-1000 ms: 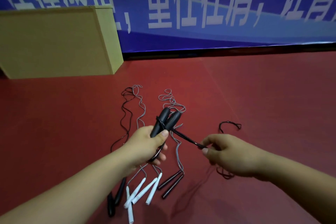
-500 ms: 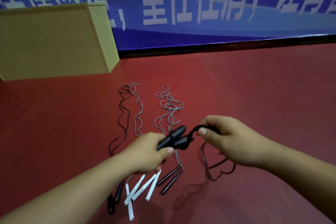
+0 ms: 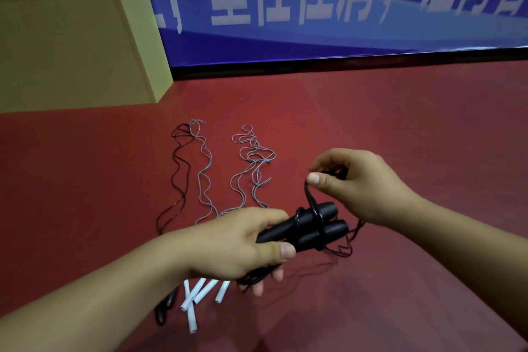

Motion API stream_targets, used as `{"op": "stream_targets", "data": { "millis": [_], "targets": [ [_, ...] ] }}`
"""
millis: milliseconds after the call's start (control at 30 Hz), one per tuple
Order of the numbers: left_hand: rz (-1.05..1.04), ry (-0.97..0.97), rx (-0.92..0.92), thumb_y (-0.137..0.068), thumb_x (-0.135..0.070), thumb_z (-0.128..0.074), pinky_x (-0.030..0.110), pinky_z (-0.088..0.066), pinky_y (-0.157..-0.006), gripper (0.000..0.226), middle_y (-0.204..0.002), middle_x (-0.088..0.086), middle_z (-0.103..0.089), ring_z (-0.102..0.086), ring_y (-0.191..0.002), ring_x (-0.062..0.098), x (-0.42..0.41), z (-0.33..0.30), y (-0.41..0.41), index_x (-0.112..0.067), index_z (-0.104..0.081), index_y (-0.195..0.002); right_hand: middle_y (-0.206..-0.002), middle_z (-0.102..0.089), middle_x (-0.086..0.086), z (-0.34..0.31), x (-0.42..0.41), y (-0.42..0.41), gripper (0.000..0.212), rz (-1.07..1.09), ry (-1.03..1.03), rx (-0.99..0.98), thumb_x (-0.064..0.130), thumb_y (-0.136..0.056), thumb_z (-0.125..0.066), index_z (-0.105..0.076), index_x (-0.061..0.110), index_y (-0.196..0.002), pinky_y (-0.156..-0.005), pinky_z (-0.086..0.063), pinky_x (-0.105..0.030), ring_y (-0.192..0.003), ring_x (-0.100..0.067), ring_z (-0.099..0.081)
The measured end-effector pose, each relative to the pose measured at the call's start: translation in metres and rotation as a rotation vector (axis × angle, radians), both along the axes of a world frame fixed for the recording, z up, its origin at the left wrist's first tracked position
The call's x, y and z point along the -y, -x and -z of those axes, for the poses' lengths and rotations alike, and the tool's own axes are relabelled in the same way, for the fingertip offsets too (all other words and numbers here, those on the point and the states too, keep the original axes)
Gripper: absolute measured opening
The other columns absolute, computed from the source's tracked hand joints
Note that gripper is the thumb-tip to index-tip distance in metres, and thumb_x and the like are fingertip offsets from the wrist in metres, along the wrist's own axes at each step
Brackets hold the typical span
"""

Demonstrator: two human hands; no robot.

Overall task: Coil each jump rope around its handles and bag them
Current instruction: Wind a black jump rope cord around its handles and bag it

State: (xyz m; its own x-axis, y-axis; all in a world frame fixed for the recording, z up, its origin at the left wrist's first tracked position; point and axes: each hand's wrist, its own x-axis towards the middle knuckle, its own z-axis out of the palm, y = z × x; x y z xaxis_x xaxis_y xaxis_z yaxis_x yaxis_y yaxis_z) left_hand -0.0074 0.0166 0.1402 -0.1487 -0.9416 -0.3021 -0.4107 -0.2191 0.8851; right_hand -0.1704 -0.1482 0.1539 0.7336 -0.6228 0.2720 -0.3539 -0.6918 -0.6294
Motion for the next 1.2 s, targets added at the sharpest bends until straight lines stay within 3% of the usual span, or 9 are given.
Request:
{"op": "stream_targets", "data": {
  "millis": [133, 200, 233, 433, 700, 833, 967, 1100, 1200],
  "targets": [
    [-0.012, 0.066, -0.138, -0.095, -0.027, -0.057, 0.027, -0.049, -0.053, 0.013, -0.079, 0.003, -0.068, -0.066, -0.056, 0.020, 0.001, -0.002, 0.001, -0.016, -0.053, -0.101, -0.077, -0.066, 0.004, 0.000, 0.003, -0.001, 0.014, -0.011, -0.190, 0.009, 0.031, -0.087, -0.070, -0.066, 0.018, -0.083, -0.064, -0.044, -0.027, -0.065, -0.007, -0.054],
    [-0.078, 0.101, -0.182, -0.093, -0.029, -0.057, 0.024, -0.048, -0.050, 0.025, -0.077, 0.002, -0.067, -0.065, -0.054, 0.018, 0.002, -0.003, 0.001, -0.009, -0.051, -0.108, -0.070, -0.063, -0.004, 0.002, 0.000, -0.001, 0.008, -0.039, -0.334, -0.023, 0.006, -0.089, -0.063, -0.066, 0.009, -0.083, -0.061, -0.041, -0.029, -0.062, -0.013, -0.052],
    [-0.123, 0.120, -0.202, -0.094, -0.031, -0.058, 0.023, -0.047, -0.049, 0.026, -0.076, 0.001, -0.067, -0.065, -0.053, 0.018, 0.003, -0.003, 0.002, -0.010, -0.051, -0.108, -0.068, -0.062, -0.006, 0.004, -0.002, -0.001, 0.017, -0.041, -0.376, -0.053, -0.002, -0.087, -0.056, -0.066, 0.009, -0.082, -0.059, -0.040, -0.029, -0.060, -0.015, -0.051],
    [-0.459, 0.188, -0.315, -0.088, -0.030, -0.058, 0.022, -0.043, -0.042, 0.026, -0.071, 0.005, -0.065, -0.062, -0.048, 0.022, 0.009, -0.002, -0.002, -0.011, -0.055, -0.106, -0.061, -0.057, 0.000, 0.007, -0.026, -0.014, 0.029, -0.048, -0.590, -0.104, 0.030, -0.101, -0.046, -0.059, 0.008, -0.088, -0.056, -0.042, -0.030, -0.054, -0.015, -0.050],
    [-0.723, 0.199, -0.265, -0.099, -0.022, -0.054, 0.023, -0.043, -0.043, 0.013, -0.069, 0.004, -0.065, -0.061, -0.049, 0.021, 0.012, 0.007, -0.013, -0.013, -0.059, -0.106, -0.066, -0.060, 0.005, 0.008, -0.024, -0.017, 0.010, -0.019, -0.534, -0.155, 0.027, -0.093, -0.060, -0.066, 0.020, -0.090, -0.057, -0.038, -0.031, -0.060, -0.015, -0.046],
    [-0.784, 0.200, -0.199, -0.100, -0.022, -0.054, 0.024, -0.043, -0.042, 0.009, -0.067, 0.002, -0.065, -0.062, -0.049, 0.020, 0.014, 0.010, -0.019, -0.015, -0.060, -0.099, -0.065, -0.059, -0.001, 0.004, -0.019, -0.016, 0.014, 0.029, -0.512, -0.130, 0.025, -0.090, -0.065, -0.067, 0.014, -0.081, -0.057, -0.043, -0.031, -0.058, -0.015, -0.051],
    [-0.802, 0.193, -0.101, -0.100, -0.020, -0.054, 0.022, -0.042, -0.042, 0.010, -0.070, 0.006, -0.064, -0.061, -0.048, 0.020, 0.013, 0.012, -0.021, -0.013, -0.059, -0.098, -0.061, -0.056, 0.001, 0.003, -0.018, -0.013, 0.026, 0.058, -0.465, -0.186, 0.037, -0.088, -0.066, -0.065, 0.013, -0.079, -0.056, -0.040, -0.031, -0.057, -0.017, -0.047],
    [-0.783, 0.172, -0.004, -0.100, -0.020, -0.054, 0.023, -0.042, -0.042, 0.008, -0.073, 0.008, -0.064, -0.061, -0.049, 0.021, 0.011, 0.017, -0.025, -0.014, -0.060, -0.098, -0.058, -0.045, 0.008, 0.000, -0.020, -0.011, 0.020, 0.014, -0.342, -0.178, 0.035, -0.091, -0.064, -0.064, 0.017, -0.080, -0.047, -0.033, -0.018, -0.048, -0.006, -0.039],
    [-0.756, 0.164, 0.095, -0.099, -0.020, -0.056, 0.023, -0.042, -0.043, 0.007, -0.071, 0.006, -0.064, -0.061, -0.049, 0.020, 0.011, 0.020, -0.028, -0.017, -0.060, -0.094, -0.062, -0.051, 0.009, -0.001, -0.022, -0.010, 0.017, -0.011, -0.161, -0.206, 0.034, -0.092, -0.061, -0.062, 0.021, -0.082, -0.046, -0.031, -0.015, -0.051, -0.004, -0.041]
  ]
}}
